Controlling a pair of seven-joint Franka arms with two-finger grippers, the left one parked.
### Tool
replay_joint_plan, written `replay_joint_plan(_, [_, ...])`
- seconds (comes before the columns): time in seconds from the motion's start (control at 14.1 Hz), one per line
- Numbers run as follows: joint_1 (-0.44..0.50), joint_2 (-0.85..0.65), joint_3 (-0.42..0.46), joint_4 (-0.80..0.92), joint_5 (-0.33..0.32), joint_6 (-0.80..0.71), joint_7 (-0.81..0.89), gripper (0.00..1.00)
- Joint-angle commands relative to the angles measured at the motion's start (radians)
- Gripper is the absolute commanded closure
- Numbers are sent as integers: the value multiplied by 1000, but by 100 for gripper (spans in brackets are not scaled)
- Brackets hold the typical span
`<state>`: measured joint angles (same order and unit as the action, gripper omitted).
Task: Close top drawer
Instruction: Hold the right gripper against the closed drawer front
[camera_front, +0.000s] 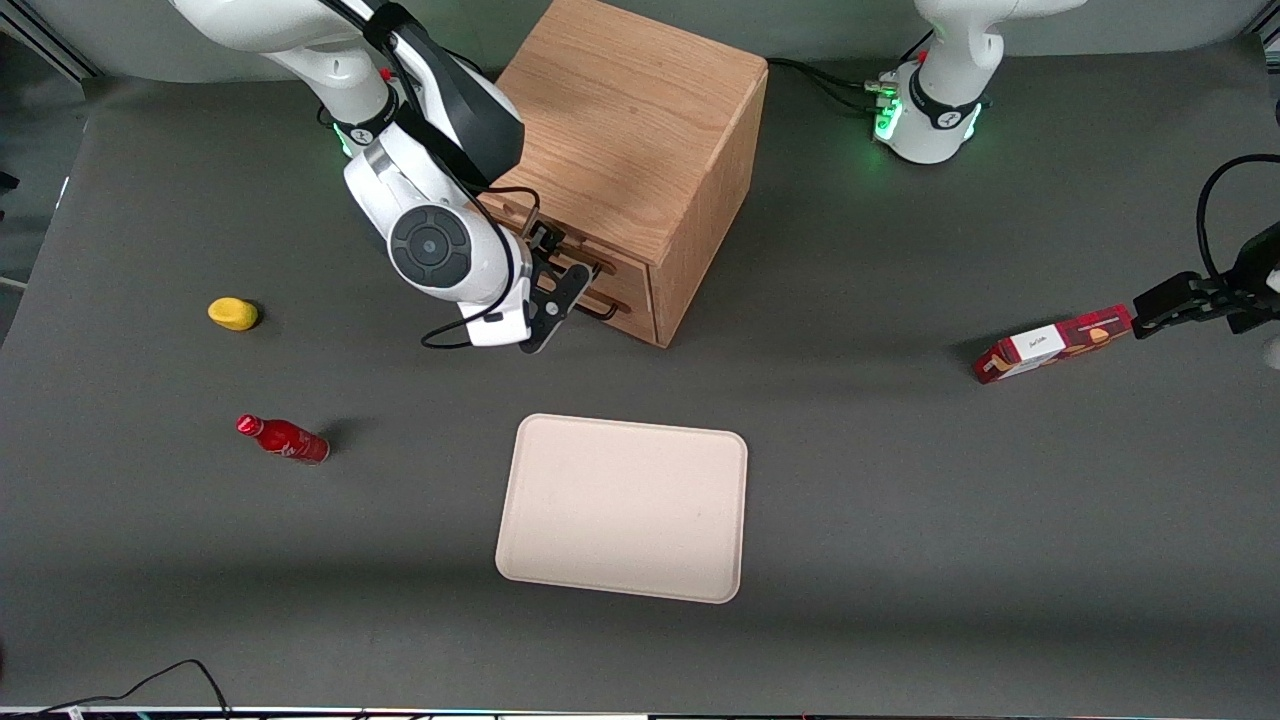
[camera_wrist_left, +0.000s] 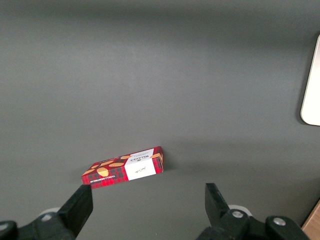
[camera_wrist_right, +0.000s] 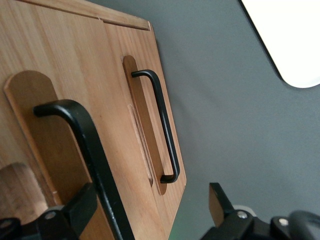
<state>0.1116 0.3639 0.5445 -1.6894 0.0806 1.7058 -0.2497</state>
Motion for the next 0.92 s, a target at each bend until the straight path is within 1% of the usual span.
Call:
replay_joint_plan(0.0, [2,-36,9,-32,28,-2,32,0])
replay_joint_plan(0.5, [0,-42,17,-27,34,-2,53,0])
replay_joint_plan(0.85, [-12,-51,3,26,34,-27,55,0])
